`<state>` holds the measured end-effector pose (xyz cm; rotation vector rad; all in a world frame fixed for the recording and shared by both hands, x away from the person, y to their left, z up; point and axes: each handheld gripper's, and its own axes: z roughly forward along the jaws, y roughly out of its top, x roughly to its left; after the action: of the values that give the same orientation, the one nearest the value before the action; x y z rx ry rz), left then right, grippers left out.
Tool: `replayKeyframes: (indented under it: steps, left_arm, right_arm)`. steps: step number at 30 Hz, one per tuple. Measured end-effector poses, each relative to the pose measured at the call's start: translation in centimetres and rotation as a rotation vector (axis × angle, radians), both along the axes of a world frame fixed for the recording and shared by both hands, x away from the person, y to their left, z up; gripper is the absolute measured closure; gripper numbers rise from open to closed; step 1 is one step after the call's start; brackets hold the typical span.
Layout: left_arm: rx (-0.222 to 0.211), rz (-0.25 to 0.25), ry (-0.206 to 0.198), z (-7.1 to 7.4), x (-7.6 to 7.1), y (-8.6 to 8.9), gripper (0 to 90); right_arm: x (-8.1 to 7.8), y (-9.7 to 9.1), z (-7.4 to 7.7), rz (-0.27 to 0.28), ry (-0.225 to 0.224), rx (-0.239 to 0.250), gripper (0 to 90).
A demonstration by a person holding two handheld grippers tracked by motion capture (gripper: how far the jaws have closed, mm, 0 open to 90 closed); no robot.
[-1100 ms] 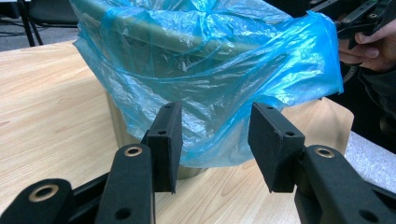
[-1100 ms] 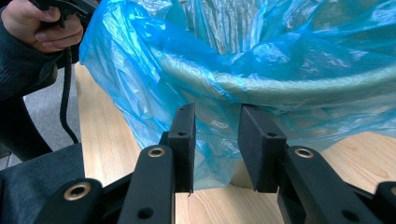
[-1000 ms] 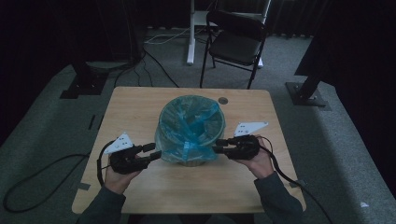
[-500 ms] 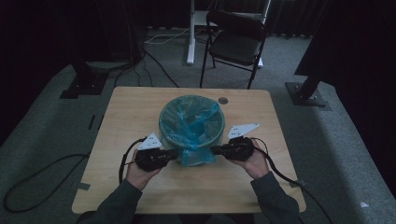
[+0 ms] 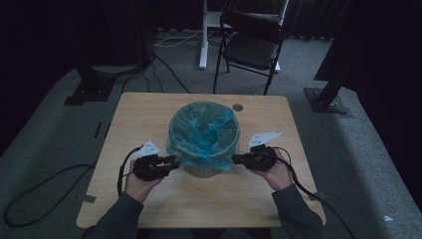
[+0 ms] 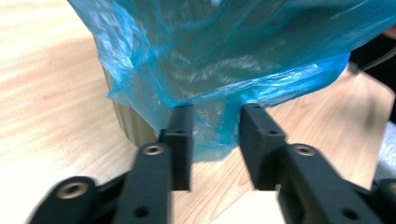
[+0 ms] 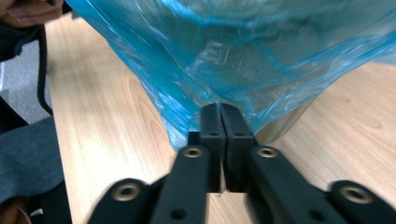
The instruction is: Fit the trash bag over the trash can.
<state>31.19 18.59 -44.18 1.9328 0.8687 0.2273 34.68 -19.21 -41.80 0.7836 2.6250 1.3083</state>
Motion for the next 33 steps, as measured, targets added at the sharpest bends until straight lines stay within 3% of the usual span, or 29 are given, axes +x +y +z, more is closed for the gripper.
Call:
replayKeyframes:
  steps: [8, 16, 18, 22, 28, 33]
  left_arm:
    - [-0.062, 0.001, -0.061, 1.8, -1.1, 1.5, 56.2]
    - [-0.083, 0.022, -0.125, 3.9, -0.7, 1.4, 52.2]
    - [-0.087, 0.021, -0.129, 4.1, -0.5, 1.3, 52.2]
    - [-0.081, 0.019, -0.138, 4.3, -0.4, 0.8, 52.3]
    - [-0.081, 0.008, -0.145, 4.4, -0.3, 0.2, 52.5]
    - [-0.073, 0.005, -0.148, 4.6, 0.0, 0.0, 52.7]
  right_arm:
    - [-0.2, -1.7, 1.9, -0.022, -0.040, 0.082, 68.7]
    - [-0.2, -0.1, 2.2, 0.023, -0.041, 0.080, 60.6]
    - [-0.1, 0.4, 2.1, 0.028, -0.039, 0.073, 66.4]
    - [0.0, 0.8, 1.9, 0.024, -0.048, 0.053, 90.0]
    - [0.1, 0.6, 1.1, 0.005, -0.043, -0.021, 90.0]
    - [0.2, -0.2, 1.0, -0.017, -0.032, -0.009, 88.6]
